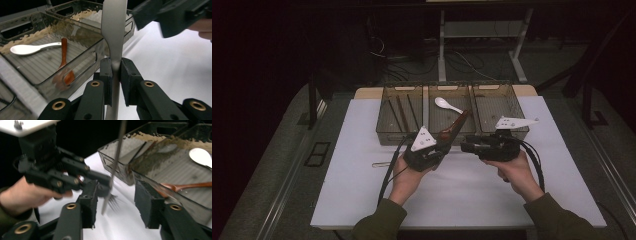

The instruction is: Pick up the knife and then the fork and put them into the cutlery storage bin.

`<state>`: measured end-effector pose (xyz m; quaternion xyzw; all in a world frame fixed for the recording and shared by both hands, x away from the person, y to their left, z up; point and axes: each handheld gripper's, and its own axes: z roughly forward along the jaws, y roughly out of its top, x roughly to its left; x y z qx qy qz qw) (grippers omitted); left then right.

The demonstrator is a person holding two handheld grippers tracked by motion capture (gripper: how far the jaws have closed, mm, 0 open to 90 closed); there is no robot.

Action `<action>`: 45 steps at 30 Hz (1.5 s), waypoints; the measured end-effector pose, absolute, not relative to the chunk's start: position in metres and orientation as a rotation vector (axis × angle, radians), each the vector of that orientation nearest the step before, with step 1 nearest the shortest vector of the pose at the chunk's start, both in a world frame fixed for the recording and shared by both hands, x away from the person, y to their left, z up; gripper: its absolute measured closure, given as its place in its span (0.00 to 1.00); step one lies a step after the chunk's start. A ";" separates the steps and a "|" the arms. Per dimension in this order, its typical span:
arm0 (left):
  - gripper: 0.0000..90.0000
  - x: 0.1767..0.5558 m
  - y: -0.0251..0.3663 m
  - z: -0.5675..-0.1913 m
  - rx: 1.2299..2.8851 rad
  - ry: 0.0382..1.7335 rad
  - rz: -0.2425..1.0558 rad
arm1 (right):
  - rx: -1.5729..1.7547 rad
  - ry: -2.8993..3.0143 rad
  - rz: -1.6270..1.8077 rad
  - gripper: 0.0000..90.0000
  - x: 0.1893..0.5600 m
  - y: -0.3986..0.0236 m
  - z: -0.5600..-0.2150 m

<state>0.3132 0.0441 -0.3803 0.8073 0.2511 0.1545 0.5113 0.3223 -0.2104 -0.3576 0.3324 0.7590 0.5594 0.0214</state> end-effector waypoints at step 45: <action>0.71 0.310 0.037 -0.390 1.938 0.564 0.291 | 1.067 2.367 1.707 0.98 0.340 -0.199 -0.365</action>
